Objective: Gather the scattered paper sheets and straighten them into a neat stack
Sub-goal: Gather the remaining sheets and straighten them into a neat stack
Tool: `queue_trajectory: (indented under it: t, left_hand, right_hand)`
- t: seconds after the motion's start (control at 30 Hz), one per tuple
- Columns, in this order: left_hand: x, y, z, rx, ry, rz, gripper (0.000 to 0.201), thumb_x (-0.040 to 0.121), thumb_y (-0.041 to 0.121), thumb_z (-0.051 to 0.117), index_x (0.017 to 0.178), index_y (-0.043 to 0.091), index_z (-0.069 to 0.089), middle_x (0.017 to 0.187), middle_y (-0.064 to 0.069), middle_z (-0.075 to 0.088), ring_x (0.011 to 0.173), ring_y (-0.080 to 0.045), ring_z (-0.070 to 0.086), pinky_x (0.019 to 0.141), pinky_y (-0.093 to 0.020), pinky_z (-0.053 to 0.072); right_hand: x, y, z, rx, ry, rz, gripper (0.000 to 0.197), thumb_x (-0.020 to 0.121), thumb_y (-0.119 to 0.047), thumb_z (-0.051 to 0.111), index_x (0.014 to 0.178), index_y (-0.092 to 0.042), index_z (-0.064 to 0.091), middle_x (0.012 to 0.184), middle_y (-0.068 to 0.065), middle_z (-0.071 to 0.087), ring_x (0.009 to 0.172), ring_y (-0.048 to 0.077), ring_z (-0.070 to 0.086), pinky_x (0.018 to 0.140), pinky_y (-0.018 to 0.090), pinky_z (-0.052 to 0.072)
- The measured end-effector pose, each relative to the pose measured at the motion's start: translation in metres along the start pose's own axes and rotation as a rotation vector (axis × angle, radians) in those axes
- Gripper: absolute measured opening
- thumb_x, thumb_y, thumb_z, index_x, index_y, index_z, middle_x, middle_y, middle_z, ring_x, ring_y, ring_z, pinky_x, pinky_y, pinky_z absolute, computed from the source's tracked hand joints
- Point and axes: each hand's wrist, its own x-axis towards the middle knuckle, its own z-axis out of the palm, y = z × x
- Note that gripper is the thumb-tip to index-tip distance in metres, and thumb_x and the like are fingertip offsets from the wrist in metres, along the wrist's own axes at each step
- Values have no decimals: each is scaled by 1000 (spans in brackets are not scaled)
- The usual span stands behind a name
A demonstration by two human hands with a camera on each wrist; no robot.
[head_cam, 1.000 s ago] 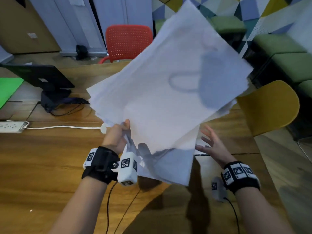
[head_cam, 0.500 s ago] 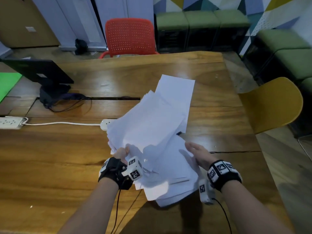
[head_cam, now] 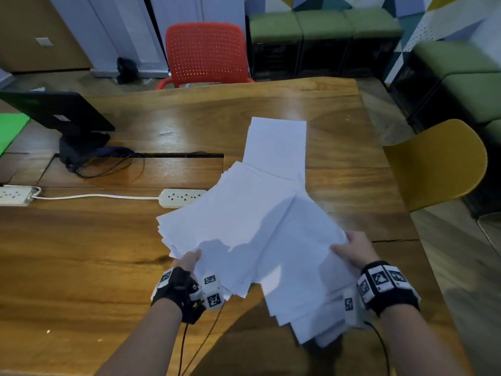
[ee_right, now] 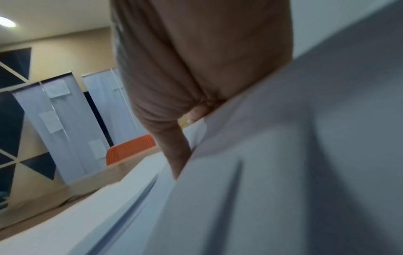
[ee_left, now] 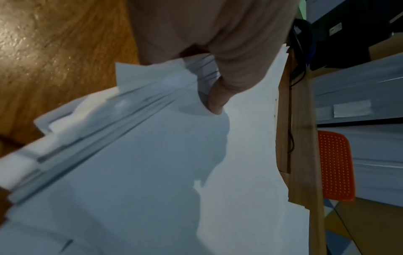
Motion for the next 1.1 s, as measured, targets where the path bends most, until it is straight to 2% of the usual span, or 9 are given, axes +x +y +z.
queue_trajectory:
  t: [0.1, 0.27, 0.37, 0.5, 0.6, 0.67, 0.8, 0.87, 1.1]
  left_hand:
    - [-9, 0, 4, 57, -75, 21, 104, 46, 45, 81, 137, 10, 44, 140, -19, 49, 111, -42, 58, 90, -58, 50]
    - [-100, 17, 17, 207, 44, 99, 86, 61, 37, 80, 130, -2, 49, 124, -24, 60, 94, -38, 63, 69, -41, 55]
    - [-105, 13, 23, 257, 14, 155, 51, 68, 20, 83, 106, -6, 60, 83, -21, 67, 63, -29, 63, 52, -31, 45]
    - [-114, 17, 14, 311, 110, 172, 46, 69, 25, 78, 98, -8, 62, 72, -16, 62, 59, -26, 58, 60, -31, 47]
    - [-119, 31, 0, 495, 301, 203, 76, 68, 36, 71, 126, -5, 42, 124, -25, 49, 109, -39, 53, 85, -41, 48]
    - [-119, 44, -4, 558, 390, 281, 75, 73, 35, 67, 131, -2, 36, 135, -24, 37, 121, -41, 43, 95, -47, 44]
    - [-111, 76, 6, 580, 272, 447, 44, 86, 31, 56, 121, 6, 53, 132, -16, 38, 102, -33, 49, 88, -38, 44]
    - [-109, 89, 18, 609, 244, 517, 38, 88, 31, 54, 118, 8, 58, 134, -14, 38, 108, -33, 50, 93, -38, 44]
    - [-97, 109, 56, 914, 181, 498, 80, 84, 58, 54, 143, 9, 35, 148, -13, 31, 135, -34, 34, 110, -48, 33]
  right_hand:
    - [-13, -22, -31, -155, 200, -57, 23, 80, -7, 59, 100, -12, 68, 90, 13, 70, 86, 32, 64, 79, 40, 54]
    - [-36, -68, -54, -160, 630, -274, 16, 87, -12, 55, 100, -8, 63, 94, 18, 67, 83, 34, 60, 71, 37, 51]
    - [-41, -88, -55, 82, 786, -419, 17, 89, -12, 54, 103, -6, 62, 104, 17, 69, 93, 32, 65, 76, 29, 48]
    - [-16, -91, -29, 361, 578, -329, 21, 88, -7, 55, 108, -5, 62, 103, 11, 66, 100, 28, 64, 89, 36, 51]
    - [10, -74, 7, 389, 417, -189, 21, 85, -9, 57, 104, -5, 66, 98, 10, 68, 98, 32, 65, 86, 42, 54]
    - [19, -63, 32, 374, 347, -127, 24, 84, -10, 56, 105, -5, 67, 100, 12, 70, 96, 31, 65, 83, 37, 52]
    - [31, -49, 74, 345, 217, 6, 29, 81, -6, 55, 107, -5, 68, 105, 15, 70, 97, 33, 65, 86, 39, 54]
    - [35, -43, 87, 301, 161, 78, 28, 79, -6, 53, 103, -6, 68, 103, 15, 70, 96, 34, 64, 84, 40, 54]
    - [49, -46, 96, -11, -71, 86, 12, 80, -8, 56, 91, -6, 59, 88, 9, 62, 82, 27, 58, 63, 25, 44]
